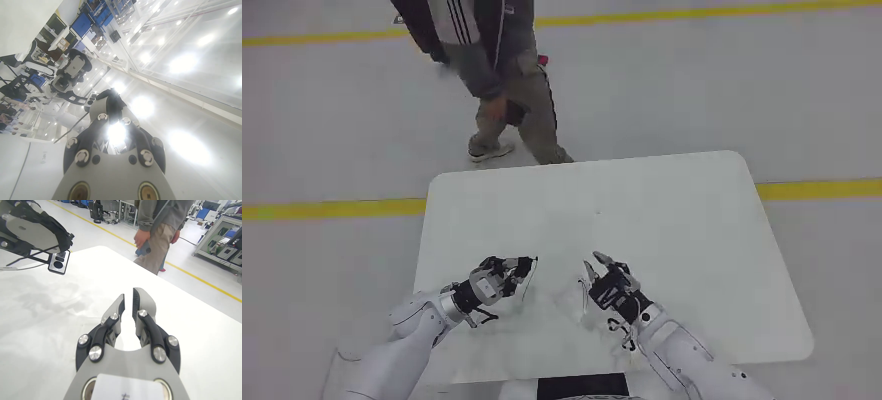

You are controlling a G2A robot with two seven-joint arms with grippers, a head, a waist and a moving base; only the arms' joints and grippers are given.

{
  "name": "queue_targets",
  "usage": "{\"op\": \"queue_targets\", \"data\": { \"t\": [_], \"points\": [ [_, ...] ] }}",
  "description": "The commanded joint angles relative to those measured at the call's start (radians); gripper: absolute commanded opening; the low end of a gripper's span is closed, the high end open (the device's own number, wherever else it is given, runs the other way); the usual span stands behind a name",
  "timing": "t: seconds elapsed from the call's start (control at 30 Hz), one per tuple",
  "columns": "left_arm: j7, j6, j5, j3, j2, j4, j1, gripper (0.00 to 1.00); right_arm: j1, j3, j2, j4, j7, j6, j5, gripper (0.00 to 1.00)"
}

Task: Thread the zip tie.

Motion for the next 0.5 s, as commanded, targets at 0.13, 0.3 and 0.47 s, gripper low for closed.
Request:
{"op": "queue_targets", "data": {
  "t": [0.13,0.3,0.47],
  "points": [
    [0.0,0.0,0.0,0.0,0.0,0.0,0.0,0.0,0.0,0.0,0.0,0.0,0.0,0.0,0.0,1.0],
    [0.014,-0.003,-0.004,0.005,-0.002,-0.006,-0.003,0.0,0.0,0.026,-0.002,-0.003,-0.027,-0.002,0.061,1.0],
    [-0.021,0.001,-0.003,0.011,-0.001,-0.016,-0.013,0.0,-0.026,0.106,0.004,-0.008,-0.1,-0.036,0.163,1.0]
  ]
}}
